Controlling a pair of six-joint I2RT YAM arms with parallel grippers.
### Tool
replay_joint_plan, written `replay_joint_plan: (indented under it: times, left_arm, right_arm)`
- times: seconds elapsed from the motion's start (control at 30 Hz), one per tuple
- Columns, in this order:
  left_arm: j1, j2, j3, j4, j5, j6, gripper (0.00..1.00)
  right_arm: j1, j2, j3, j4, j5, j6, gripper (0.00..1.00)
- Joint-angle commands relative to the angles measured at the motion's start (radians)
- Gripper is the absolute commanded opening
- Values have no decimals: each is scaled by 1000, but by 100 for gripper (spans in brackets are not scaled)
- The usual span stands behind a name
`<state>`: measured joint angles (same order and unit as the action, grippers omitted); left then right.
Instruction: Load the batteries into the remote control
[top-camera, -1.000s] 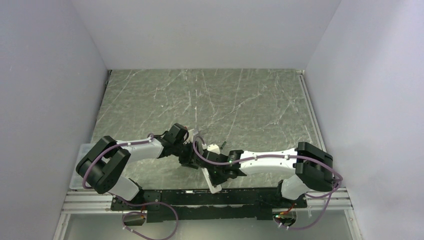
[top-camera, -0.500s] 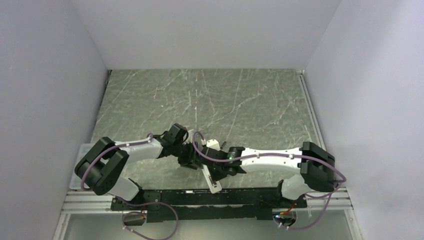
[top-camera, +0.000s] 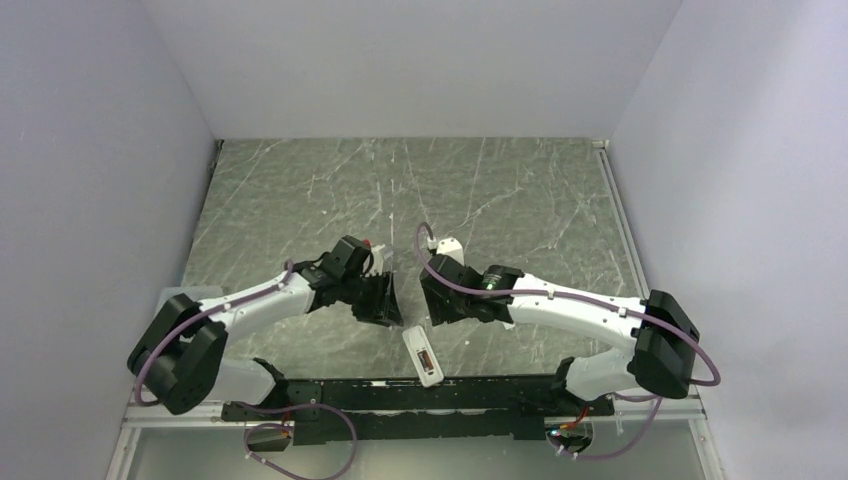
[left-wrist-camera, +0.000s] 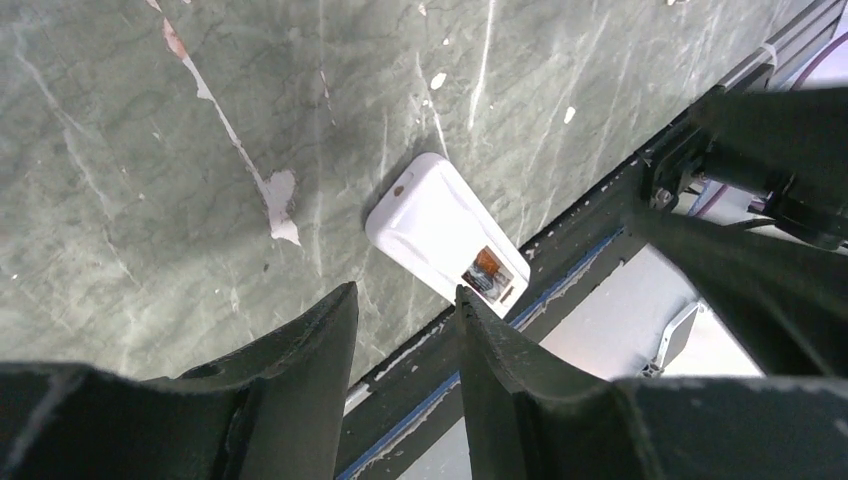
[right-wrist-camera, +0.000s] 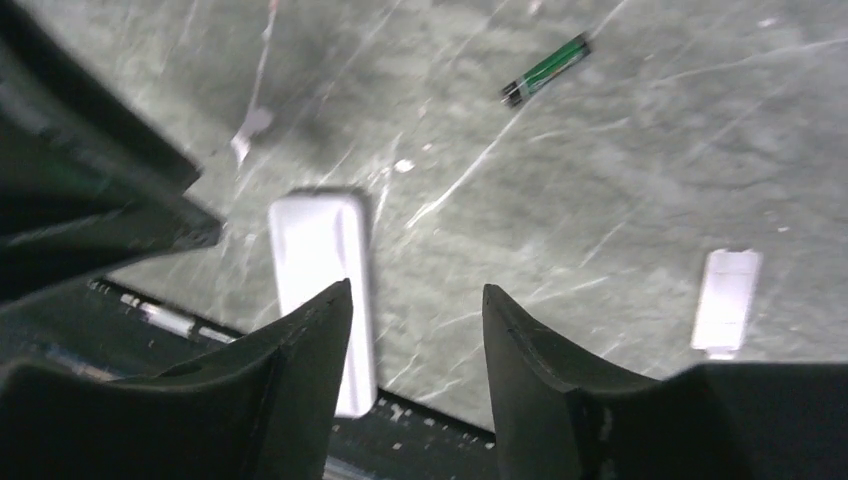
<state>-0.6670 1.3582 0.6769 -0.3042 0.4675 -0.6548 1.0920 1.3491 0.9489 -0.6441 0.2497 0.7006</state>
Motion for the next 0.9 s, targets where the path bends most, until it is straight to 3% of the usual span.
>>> replay_joint_plan:
  times: [0.0,0.17,0.4,0.53,0.87]
  left_arm:
    - [1,-87,33,-62,-44,-8,46]
    - [2,-185,39,-127,-91,-20,47]
    - [1,-306,24,-189,-126,-35,48]
    - [1,-328,11,-199,-130,-41,48]
    - [1,-338,-4,-194,-119,-49,48]
  right_arm:
    - [-55,14,50,57,118,-73,58]
    - [-159,79,58,123,121,-74,57]
    - [-261,208,90,152,79,-176,48]
    - [-325,256,83,228,-18,-207,37]
    - [-379,415,174,279,-80,-234,32]
